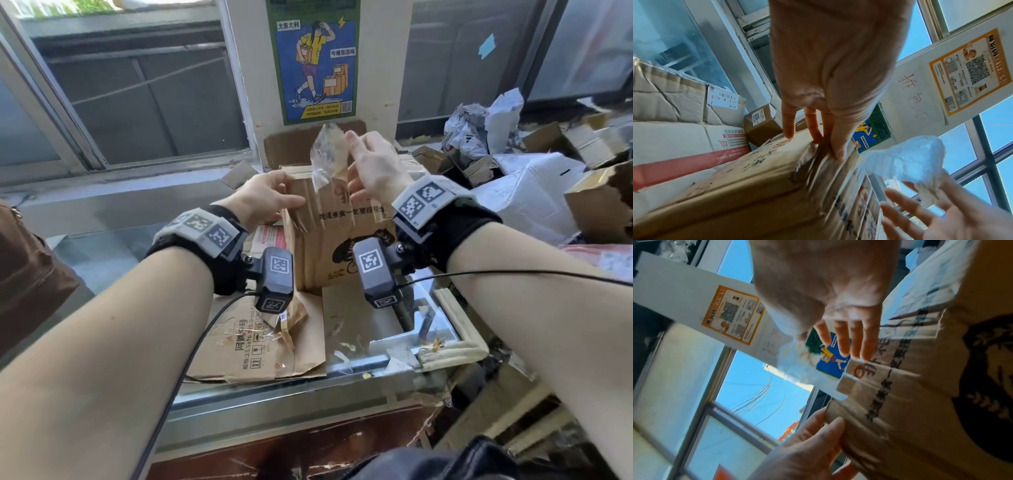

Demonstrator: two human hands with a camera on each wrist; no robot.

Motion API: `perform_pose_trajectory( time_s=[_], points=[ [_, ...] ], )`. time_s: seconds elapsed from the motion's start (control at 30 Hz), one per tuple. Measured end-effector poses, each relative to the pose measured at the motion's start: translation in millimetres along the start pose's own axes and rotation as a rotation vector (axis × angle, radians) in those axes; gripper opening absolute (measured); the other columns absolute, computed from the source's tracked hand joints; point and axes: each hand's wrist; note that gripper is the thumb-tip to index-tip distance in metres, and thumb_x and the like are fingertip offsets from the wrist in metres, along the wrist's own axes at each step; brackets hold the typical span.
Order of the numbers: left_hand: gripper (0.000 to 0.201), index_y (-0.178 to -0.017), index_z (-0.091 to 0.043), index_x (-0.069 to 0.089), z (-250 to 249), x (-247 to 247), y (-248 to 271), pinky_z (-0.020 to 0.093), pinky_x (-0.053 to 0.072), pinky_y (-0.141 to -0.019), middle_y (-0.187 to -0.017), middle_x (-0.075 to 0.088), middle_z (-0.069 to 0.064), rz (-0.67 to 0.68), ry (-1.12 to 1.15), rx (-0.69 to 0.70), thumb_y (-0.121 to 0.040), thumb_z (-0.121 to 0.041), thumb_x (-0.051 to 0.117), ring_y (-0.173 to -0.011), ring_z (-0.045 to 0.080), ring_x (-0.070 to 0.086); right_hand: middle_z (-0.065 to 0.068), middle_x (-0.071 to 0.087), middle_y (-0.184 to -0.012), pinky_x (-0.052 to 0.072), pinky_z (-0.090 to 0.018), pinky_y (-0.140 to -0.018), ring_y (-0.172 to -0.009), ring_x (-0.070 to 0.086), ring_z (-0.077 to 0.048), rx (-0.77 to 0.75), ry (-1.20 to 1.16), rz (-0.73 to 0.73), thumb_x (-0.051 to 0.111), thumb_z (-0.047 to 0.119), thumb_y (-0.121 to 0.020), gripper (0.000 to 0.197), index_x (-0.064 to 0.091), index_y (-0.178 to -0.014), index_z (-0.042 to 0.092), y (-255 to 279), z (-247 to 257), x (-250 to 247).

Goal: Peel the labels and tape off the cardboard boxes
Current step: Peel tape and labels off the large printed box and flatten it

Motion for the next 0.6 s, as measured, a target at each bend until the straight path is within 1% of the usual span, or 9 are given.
perform_pose_trajectory(
  time_s=[0.03,0.1,0.17,0.2,0.27,0.33,0.4,0.5,0.6],
  points=[
    [0.023,-0.102,-0.018,0.061,2.1,-0.3,-0.9,0.043,0.049,-0.093,-0.105,0.067,0.010,-0.005,0.009,0.003,-0.088,-0.001,0.065,-0.092,0.022,0.061,-0.010,0.061,-0.098,0.056,-0.045,-0.077,-0.080,0.061,-0.024,-0.075,0.048,-0.082,0.034,0.041,-0.101,0.029,0.046,-0.102,0.015,-2.6,1.0,4.2],
    [0.031,-0.115,-0.015,0.060,6.2,0.1,-1.1,0.033,0.051,-0.081,-0.102,0.067,0.009,-0.023,0.028,0.006,-0.088,0.001,0.064,-0.087,0.019,0.062,-0.009,0.061,-0.112,0.048,-0.031,-0.083,-0.093,0.058,-0.018,-0.265,0.133,-0.174,0.034,0.025,-0.103,0.022,0.050,-0.114,0.014,-4.0,3.1,10.5],
    [0.036,-0.120,-0.012,0.058,7.7,2.1,-0.7,0.016,0.050,-0.064,-0.093,0.067,0.004,-0.043,0.055,0.024,-0.088,0.004,0.062,-0.072,0.008,0.065,-0.008,0.055,-0.123,0.041,-0.020,-0.086,-0.102,0.053,-0.014,-0.408,0.235,-0.122,0.040,0.005,-0.097,0.037,0.045,-0.133,0.011,-5.3,3.8,14.9],
    [0.037,-0.120,-0.012,0.058,6.8,3.2,-0.4,0.011,0.048,-0.057,-0.089,0.066,0.001,-0.056,0.067,0.032,-0.089,0.006,0.060,-0.065,0.002,0.065,-0.009,0.051,-0.124,0.041,-0.020,-0.087,-0.104,0.051,-0.015,-0.430,0.289,-0.067,0.045,-0.002,-0.091,0.051,0.039,-0.139,0.012,-6.0,2.9,16.4],
    [0.038,-0.121,-0.014,0.058,5.2,4.3,-1.2,0.008,0.045,-0.052,-0.084,0.065,-0.001,-0.080,0.080,0.039,-0.089,0.008,0.059,-0.057,-0.004,0.063,-0.012,0.043,-0.129,0.041,-0.025,-0.093,-0.112,0.048,-0.019,-0.409,0.381,0.064,0.051,-0.010,-0.081,0.074,0.027,-0.147,0.015,-7.9,-2.0,20.7],
    [0.039,-0.120,-0.018,0.059,4.4,5.2,-3.8,0.009,0.045,-0.052,-0.082,0.064,-0.002,-0.077,0.074,0.039,-0.089,0.007,0.059,-0.060,0.000,0.064,-0.012,0.034,-0.139,0.035,-0.031,-0.105,-0.127,0.039,-0.025,-0.401,0.464,0.197,0.053,-0.014,-0.074,0.092,0.016,-0.151,0.021,-10.3,-8.7,24.5],
    [0.041,-0.120,-0.020,0.060,4.9,4.2,-8.5,0.010,0.045,-0.051,-0.083,0.064,-0.001,-0.071,0.076,0.034,-0.089,0.006,0.060,-0.064,0.004,0.063,-0.008,0.024,-0.149,0.027,-0.038,-0.113,-0.137,0.025,-0.026,-0.436,0.537,0.286,0.056,-0.012,-0.074,0.098,0.013,-0.152,0.029,-13.0,-14.3,29.8],
    [0.041,-0.115,-0.026,0.061,5.5,-1.6,-17.5,0.016,0.045,-0.058,-0.085,0.062,-0.002,-0.053,0.059,0.037,-0.085,0.001,0.066,-0.068,0.008,0.059,-0.003,0.025,-0.152,0.023,-0.035,-0.113,-0.139,0.023,-0.023,-0.513,0.613,0.303,0.061,0.002,-0.083,0.075,0.031,-0.147,0.029,-18.6,-20.1,39.6],
    [0.043,-0.118,-0.026,0.061,6.7,-7.2,-25.7,0.015,0.045,-0.061,-0.092,0.064,0.001,-0.021,0.051,0.029,-0.085,0.001,0.067,-0.072,0.008,0.059,-0.005,0.047,-0.139,0.033,-0.031,-0.106,-0.127,0.041,-0.022,-0.553,0.551,0.190,0.062,0.012,-0.088,0.037,0.058,-0.124,0.014,-27.1,-19.6,41.8]
  ],
)
Point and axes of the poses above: each hand's wrist, its own y-axis away from the middle knuckle, its own x-axis out of the palm, z = x × y
